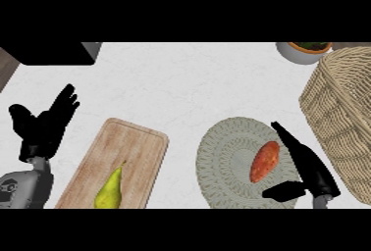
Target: Pick the sweet potato from the placemat and place it in the basket
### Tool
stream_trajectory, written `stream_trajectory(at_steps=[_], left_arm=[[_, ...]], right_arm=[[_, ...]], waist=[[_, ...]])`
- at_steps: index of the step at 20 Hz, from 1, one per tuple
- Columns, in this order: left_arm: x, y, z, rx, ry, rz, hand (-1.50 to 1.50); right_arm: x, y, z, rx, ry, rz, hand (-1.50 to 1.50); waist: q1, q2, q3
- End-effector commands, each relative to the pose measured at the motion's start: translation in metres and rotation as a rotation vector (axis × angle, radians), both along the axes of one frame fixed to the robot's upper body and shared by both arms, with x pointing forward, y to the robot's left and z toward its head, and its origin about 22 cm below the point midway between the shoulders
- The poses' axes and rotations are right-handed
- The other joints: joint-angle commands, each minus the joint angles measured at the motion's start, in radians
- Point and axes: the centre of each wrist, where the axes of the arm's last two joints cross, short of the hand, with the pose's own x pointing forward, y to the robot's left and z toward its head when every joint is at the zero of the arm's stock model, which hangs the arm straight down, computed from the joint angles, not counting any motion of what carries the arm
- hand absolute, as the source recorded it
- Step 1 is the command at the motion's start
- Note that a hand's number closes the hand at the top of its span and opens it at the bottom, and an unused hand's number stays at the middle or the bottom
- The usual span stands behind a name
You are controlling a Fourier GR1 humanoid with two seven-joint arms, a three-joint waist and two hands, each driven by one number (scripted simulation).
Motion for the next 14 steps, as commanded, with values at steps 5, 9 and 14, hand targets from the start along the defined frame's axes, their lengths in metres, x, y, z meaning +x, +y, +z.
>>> stream_trajectory(at_steps=[5,9,14], left_arm=[[-0.004,-0.014,0.0,-0.005,0.009,-0.01,0.0],[-0.004,-0.007,0.018,-0.004,0.001,-0.003,0.0],[0.004,-0.003,0.005,-0.005,-0.011,-0.014,0.0]], right_arm=[[0.001,0.033,-0.019,-0.059,0.009,0.003,-1.5],[0.019,0.016,-0.016,-0.168,0.028,0.069,1.5],[0.018,0.031,-0.028,-0.163,0.021,0.095,1.5]], waist=[[0.001,0.0,0.0],[0.004,0.0,0.0],[0.001,0.0,0.0]])
